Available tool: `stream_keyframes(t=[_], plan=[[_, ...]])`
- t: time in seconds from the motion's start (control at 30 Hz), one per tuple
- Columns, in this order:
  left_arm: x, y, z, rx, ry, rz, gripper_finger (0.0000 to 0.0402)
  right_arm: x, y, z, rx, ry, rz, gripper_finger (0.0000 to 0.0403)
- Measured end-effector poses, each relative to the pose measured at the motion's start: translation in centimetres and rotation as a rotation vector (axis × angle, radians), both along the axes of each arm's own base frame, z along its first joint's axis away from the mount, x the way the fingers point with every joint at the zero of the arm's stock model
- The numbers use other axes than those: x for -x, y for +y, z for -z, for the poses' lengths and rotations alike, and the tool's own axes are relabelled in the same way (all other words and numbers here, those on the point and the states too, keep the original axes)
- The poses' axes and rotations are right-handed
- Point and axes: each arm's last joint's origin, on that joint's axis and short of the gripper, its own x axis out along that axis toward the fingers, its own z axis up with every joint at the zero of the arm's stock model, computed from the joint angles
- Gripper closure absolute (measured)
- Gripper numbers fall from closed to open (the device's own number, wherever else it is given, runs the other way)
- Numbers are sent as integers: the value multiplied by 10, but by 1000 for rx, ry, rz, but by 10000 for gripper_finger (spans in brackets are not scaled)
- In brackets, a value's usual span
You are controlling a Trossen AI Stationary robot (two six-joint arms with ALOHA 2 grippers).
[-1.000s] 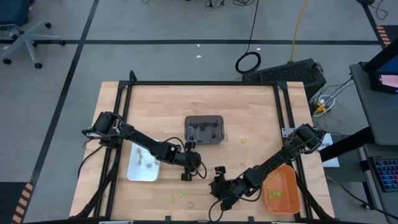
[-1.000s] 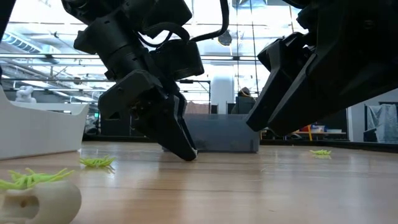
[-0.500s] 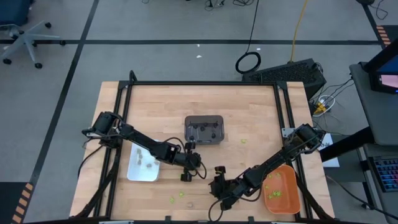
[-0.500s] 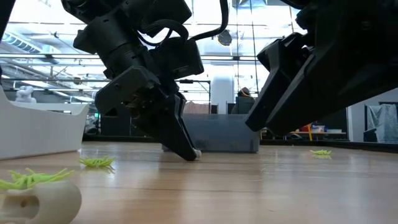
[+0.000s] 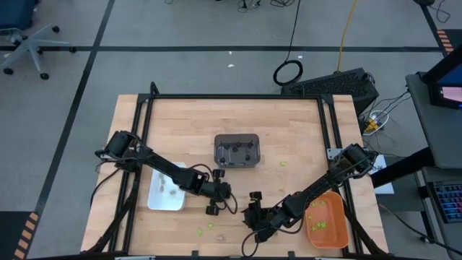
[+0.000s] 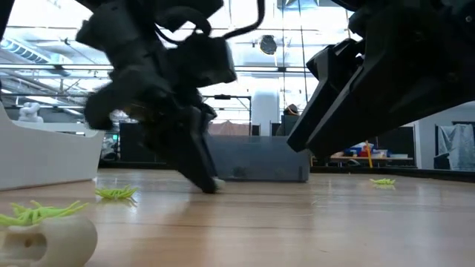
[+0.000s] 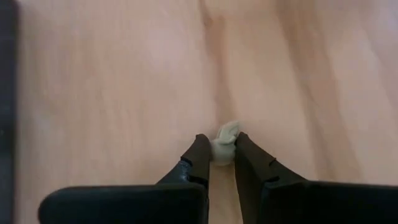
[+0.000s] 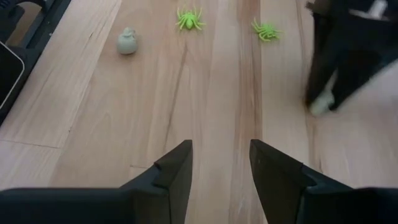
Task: Sort Halloween decoration
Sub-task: Put the white skull toy into the white bin
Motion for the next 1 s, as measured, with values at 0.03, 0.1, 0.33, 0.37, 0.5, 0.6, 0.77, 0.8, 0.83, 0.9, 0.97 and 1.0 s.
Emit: stream_keyframes(t=[0.03, 0.1, 0.33, 0.37, 0.5, 0.6, 0.77, 0.8, 0.83, 0.9, 0.97, 1.0], plan=[[3, -2, -2, -1, 10, 8, 367, 0, 0, 0, 0, 0, 0, 255], [8, -5, -8, 3, 28, 8, 367, 0, 0, 0, 0, 0, 0, 255], [32, -24, -33, -59, 34, 22, 366, 0, 0, 0, -1, -1, 1, 255], [37, -27, -37, -78, 36, 30, 366, 0, 0, 0, -2, -4, 1, 255], [55, -38, -51, -168, 30, 46, 366, 0, 0, 0, -2, -5, 2, 255], [71, -42, -60, -268, 40, 63, 366, 0, 0, 0, -2, -7, 3, 255], [92, -50, -68, -483, 36, 157, 366, -1, 0, 0, -2, -7, 4, 255], [96, -51, -69, -526, 33, 177, 366, -1, 0, 0, -2, -7, 4, 255], [98, -52, -70, -568, 26, 197, 366, -1, 0, 0, -3, -7, 5, 255], [102, -54, -71, -647, 15, 223, 366, -1, -1, 0, -2, -8, 5, 255], [106, -55, -72, -724, 8, 228, 365, -1, -1, 0, -2, -7, 5, 255], [108, -55, -72, -762, 5, 225, 365, -1, -1, 0, -2, -7, 5, 255]])
